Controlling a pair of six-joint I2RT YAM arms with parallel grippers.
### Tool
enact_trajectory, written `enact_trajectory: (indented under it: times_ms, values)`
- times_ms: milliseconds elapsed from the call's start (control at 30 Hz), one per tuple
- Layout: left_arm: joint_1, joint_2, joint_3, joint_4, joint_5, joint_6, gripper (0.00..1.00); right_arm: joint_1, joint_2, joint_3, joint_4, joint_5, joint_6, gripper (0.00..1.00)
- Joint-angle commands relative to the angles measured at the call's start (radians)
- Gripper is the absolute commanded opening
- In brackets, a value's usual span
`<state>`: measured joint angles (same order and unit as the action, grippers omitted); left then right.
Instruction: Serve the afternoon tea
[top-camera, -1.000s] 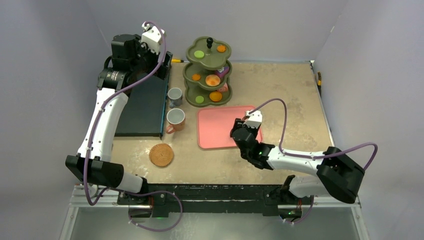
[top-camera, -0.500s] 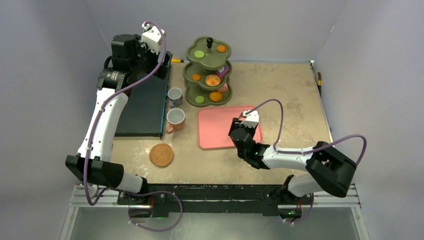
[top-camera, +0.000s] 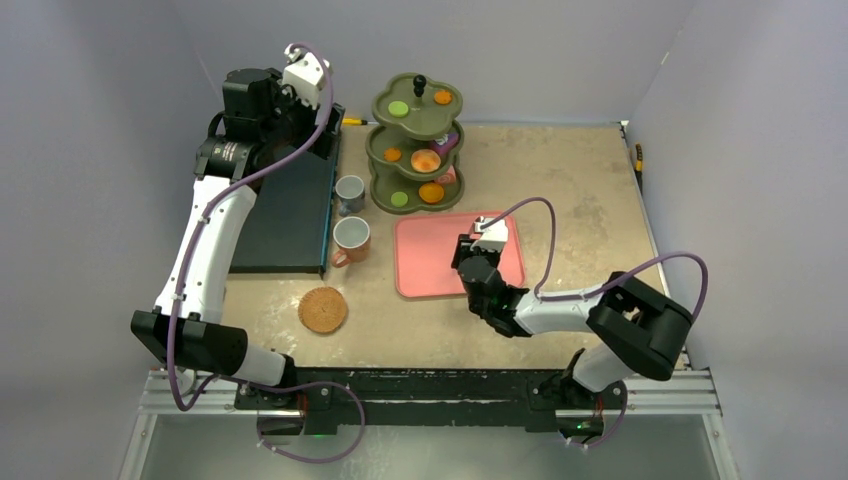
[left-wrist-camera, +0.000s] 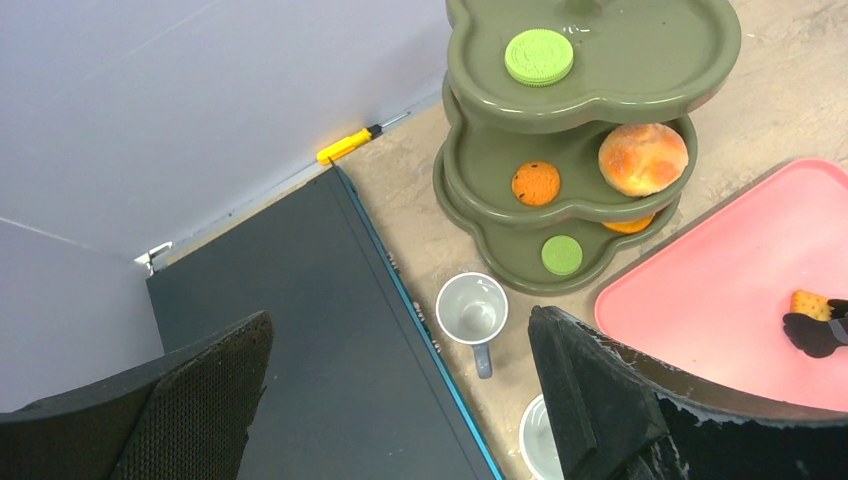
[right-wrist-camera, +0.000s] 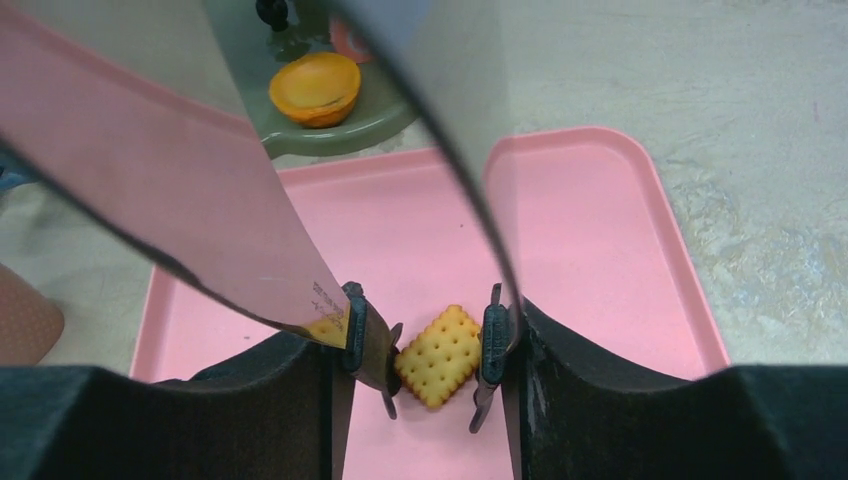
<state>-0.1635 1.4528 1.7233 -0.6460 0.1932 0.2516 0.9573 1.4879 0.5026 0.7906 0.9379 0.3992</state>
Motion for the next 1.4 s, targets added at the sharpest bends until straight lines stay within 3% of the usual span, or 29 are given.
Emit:
enact_trajectory:
  times_ms: [0,167,400,800,1067,1367]
  values:
    - [0.010,-0.020,0.010,0.023,-0.010,0.015,0.99,-0.004,0.018,0.005,0.070,-0.007,-0.038,0.49]
    - [0.011,-0.023,0.010,0.024,-0.016,0.018,0.99,-0.005,-0.023,0.001,0.107,-0.007,-0.114,0.41]
    - [0.012,-0.025,0.007,0.025,-0.014,0.015,0.99,-0.007,-0.147,0.028,0.160,-0.026,-0.270,0.38]
    - [0.013,-0.042,0.006,0.028,-0.021,0.021,0.99,-0.058,-0.231,0.246,0.201,-0.170,-0.517,0.35]
    - [0.013,-0.049,0.003,0.027,-0.020,0.015,0.99,-0.176,-0.168,0.542,0.139,-0.362,-0.540,0.35]
    - [0.013,-0.052,-0.009,0.029,-0.021,0.005,0.99,-0.243,0.104,0.928,0.039,-0.524,-0.533,0.36]
